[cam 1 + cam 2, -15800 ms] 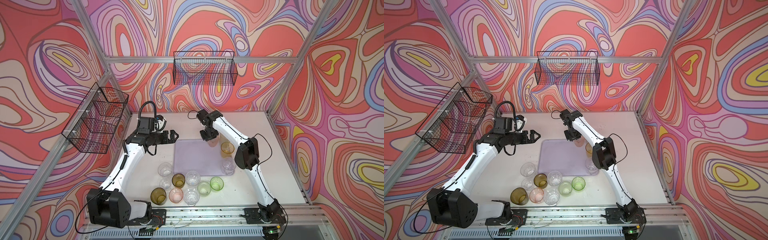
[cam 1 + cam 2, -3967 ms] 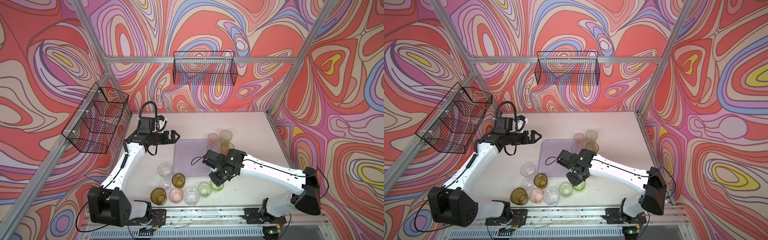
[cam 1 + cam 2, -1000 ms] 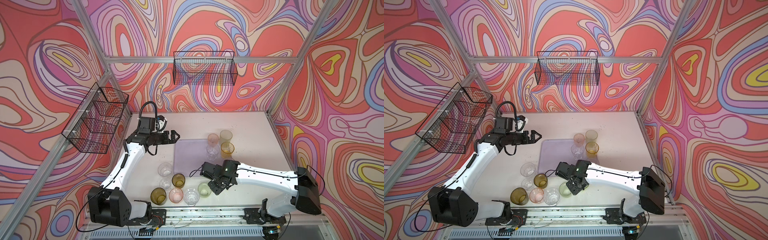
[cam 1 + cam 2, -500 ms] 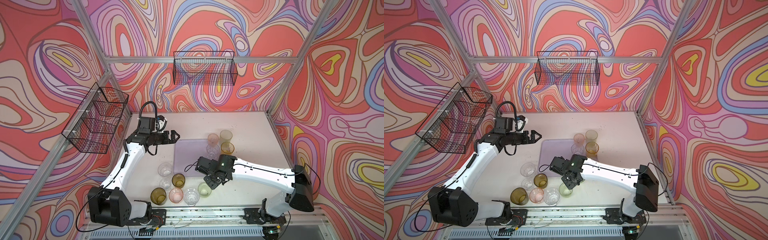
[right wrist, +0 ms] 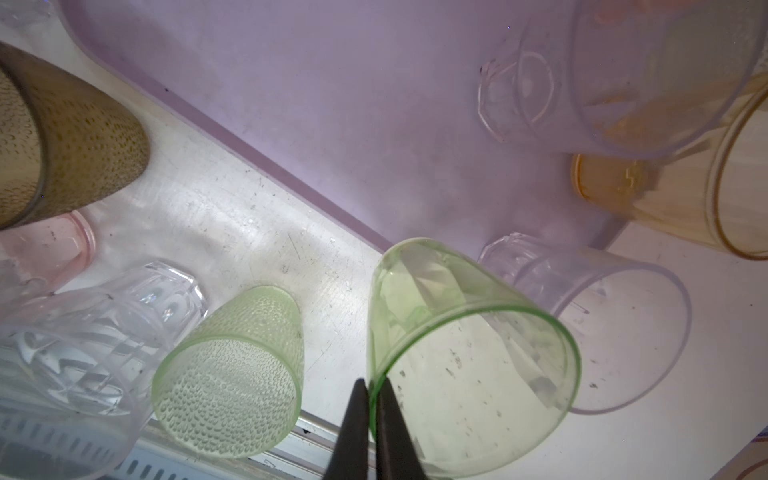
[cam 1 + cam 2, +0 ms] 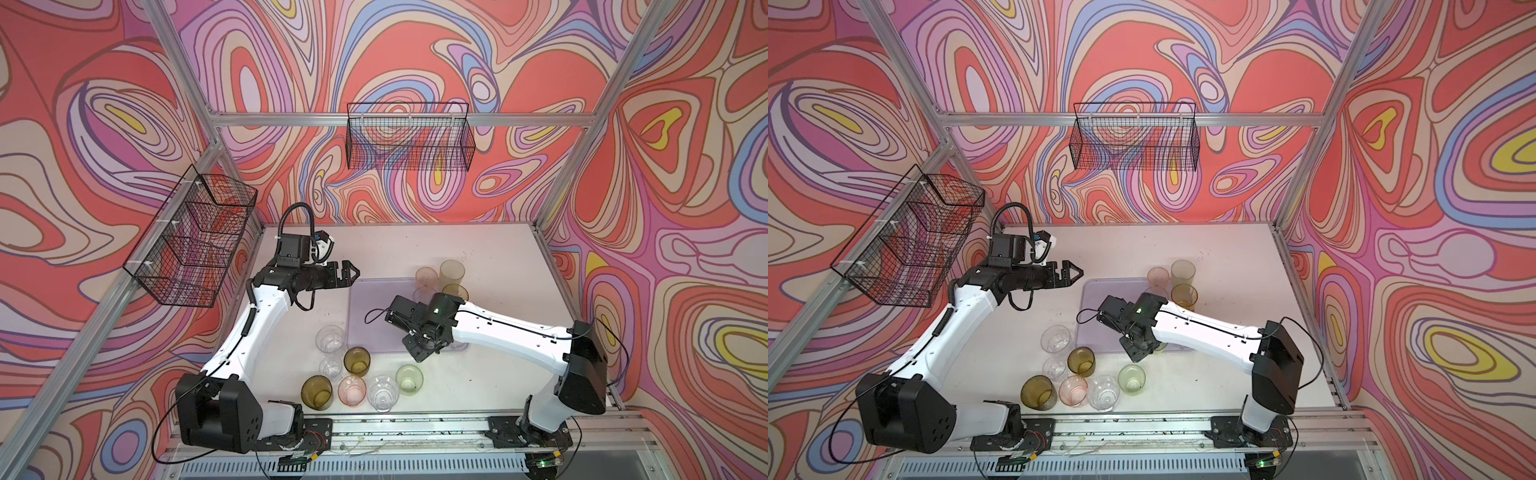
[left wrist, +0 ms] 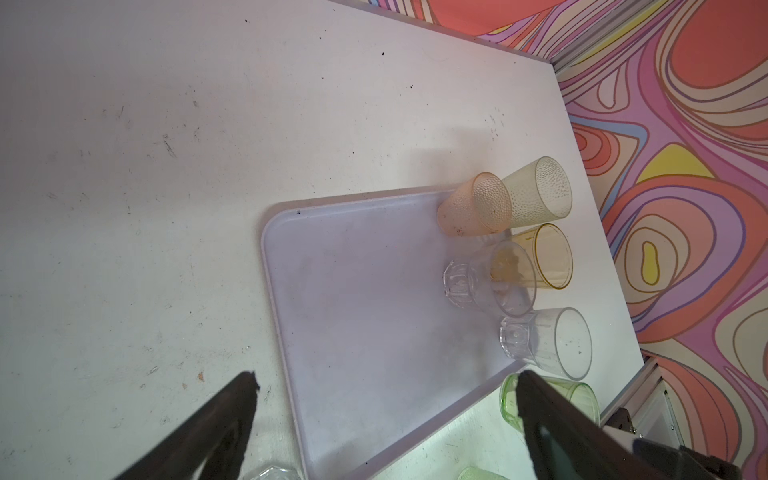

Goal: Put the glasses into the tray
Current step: 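Close the right gripper on the light green cup and carry it onto the tray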

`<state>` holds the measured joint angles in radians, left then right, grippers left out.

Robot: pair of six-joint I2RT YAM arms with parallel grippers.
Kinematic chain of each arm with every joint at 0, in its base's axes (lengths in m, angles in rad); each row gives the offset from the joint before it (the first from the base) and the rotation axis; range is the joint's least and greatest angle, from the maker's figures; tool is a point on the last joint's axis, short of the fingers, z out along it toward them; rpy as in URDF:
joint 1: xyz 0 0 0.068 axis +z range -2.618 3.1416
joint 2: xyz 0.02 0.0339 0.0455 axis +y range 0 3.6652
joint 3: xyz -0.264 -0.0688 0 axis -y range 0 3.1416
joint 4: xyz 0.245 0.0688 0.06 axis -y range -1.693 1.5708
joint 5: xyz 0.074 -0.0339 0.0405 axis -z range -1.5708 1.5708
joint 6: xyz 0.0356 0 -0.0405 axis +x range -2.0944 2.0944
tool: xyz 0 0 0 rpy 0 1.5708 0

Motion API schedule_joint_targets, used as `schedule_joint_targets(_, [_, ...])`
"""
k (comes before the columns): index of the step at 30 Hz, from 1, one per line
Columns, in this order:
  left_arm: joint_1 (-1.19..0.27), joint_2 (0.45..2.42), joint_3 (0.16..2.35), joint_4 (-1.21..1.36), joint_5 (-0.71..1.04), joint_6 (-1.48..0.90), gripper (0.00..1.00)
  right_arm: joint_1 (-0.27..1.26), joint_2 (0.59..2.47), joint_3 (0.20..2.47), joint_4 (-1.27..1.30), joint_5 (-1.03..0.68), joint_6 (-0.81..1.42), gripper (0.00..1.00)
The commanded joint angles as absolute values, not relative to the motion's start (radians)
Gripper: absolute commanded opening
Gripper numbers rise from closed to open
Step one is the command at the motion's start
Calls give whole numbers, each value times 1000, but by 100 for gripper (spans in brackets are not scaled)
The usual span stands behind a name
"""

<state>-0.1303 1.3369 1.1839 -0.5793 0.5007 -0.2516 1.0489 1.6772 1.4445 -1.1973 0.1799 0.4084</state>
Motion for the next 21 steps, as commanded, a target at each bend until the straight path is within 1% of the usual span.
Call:
schedule_joint_targets(1, [-126, 1338, 1186, -584, 506, -249, 100, 1031, 1703, 1487, -1181, 196, 377, 0])
schedule_joint_targets(8, [-126, 1339, 1186, -583, 504, -247, 100, 981, 1747, 1520, -1171, 187, 357, 0])
schedule_joint_targets(21, [-126, 1345, 1186, -583, 506, -247, 100, 929, 1814, 1505, -1126, 131, 333, 0])
